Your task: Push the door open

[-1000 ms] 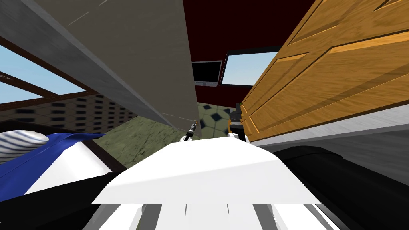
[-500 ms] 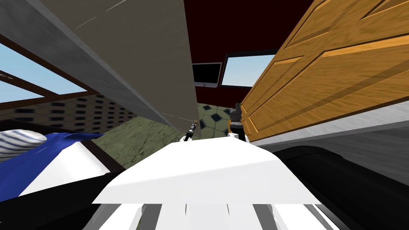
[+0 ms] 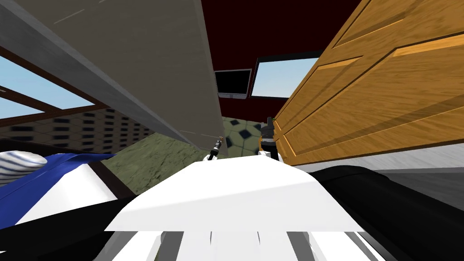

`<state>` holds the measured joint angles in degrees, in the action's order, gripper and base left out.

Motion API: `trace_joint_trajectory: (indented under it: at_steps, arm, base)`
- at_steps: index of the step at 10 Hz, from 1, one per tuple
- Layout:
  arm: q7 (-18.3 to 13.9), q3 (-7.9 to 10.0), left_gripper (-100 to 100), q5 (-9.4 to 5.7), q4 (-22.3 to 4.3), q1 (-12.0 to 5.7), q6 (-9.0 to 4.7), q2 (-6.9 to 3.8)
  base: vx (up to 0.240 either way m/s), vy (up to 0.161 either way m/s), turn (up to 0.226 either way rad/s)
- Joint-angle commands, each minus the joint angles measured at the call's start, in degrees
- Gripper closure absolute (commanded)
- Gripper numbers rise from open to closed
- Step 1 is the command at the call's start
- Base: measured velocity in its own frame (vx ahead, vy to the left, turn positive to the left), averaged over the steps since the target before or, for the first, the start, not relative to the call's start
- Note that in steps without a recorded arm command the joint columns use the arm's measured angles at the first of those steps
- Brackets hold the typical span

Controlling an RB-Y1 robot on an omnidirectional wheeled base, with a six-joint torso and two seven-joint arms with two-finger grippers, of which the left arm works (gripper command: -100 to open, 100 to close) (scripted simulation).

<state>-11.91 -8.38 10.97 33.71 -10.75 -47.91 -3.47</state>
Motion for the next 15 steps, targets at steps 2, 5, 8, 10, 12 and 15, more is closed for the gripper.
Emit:
trace_joint_trajectory:
  at_steps: [2, 5, 8, 10, 12, 15]
  arm:
    - [0.5, 1.24, 100, -0.72, -2.1, -1.24, -1.05, -0.69]
    - [1.2, 2.65, 100, -1.60, -2.2, -1.25, -0.84, -1.20]
    - [1.4, 2.97, -100, -1.84, -2.7, -1.15, -0.79, -1.15]
    - [1.1, 2.81, -100, -1.79, -2.5, -1.23, -0.69, -1.15]
    - [0.7, 2.52, -100, -1.68, -2.3, -1.38, -0.51, -0.96]
    - [0.1, 2.19, -100, -1.57, -1.9, -1.54, -0.31, -0.47]
  base:
    - [0.099, -0.069, 0.024]
    - [0.109, -0.055, 0.044]
    - [0.081, -0.074, 0.052]
    - [-0.203, 0.031, 0.010]
    - [-0.225, 0.038, 0.032]
    - [-0.230, -0.005, 0.024]
